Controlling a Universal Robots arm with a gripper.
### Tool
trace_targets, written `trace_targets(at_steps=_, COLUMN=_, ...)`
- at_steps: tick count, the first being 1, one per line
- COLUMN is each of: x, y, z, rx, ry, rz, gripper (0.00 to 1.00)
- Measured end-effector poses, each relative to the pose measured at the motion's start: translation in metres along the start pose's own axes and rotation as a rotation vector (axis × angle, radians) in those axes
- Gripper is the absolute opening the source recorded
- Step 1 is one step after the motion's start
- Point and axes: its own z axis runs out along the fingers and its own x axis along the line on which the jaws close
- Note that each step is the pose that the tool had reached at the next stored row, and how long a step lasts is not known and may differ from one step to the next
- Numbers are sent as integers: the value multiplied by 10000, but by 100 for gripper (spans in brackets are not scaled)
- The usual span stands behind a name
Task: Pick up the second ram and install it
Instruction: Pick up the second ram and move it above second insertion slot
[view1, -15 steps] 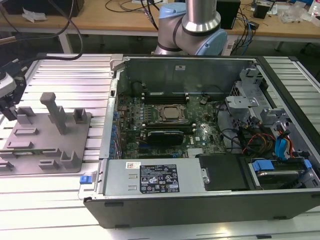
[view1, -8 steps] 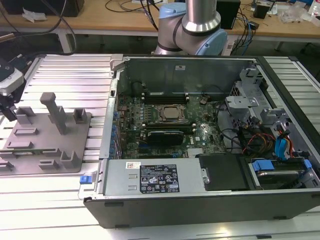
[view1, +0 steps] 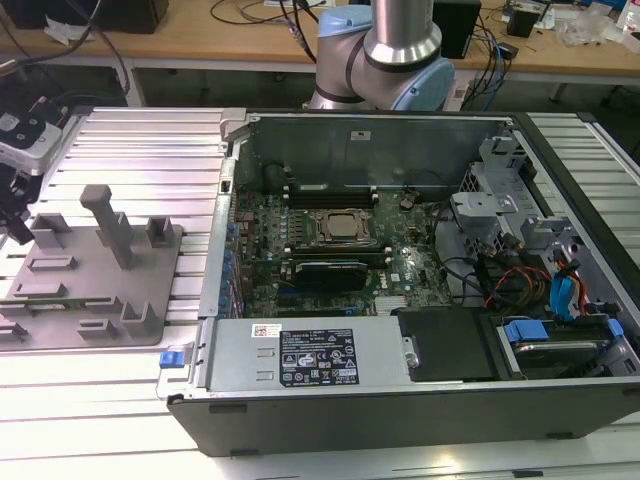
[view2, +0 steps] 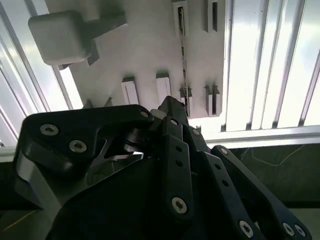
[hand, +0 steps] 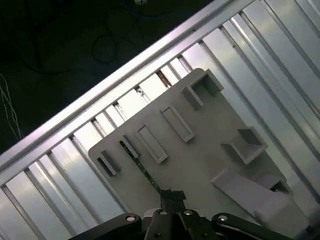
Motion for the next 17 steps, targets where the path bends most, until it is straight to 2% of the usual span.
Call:
trace_targets(at_steps=4, x=0, y=-1, z=13, rx=-35, ry=67, rz=-1497, gripper=8)
trace_targets(at_steps=6, x=1, y=-1, z=21, rx=-56, ry=108, rz=-2395, gripper=8)
trace_targets(at_steps=8, x=1, y=-2, z=25, rx=-66, ry=127, rz=-2842, gripper=8)
trace_targets(at_steps=13, x=1, y=-2, z=38, rx=-103, ry=199, rz=-4436, gripper=8)
trace_targets(at_steps=17, x=1, y=-3, z=55, rx=-147, ry=284, rz=-6314, gripper=8)
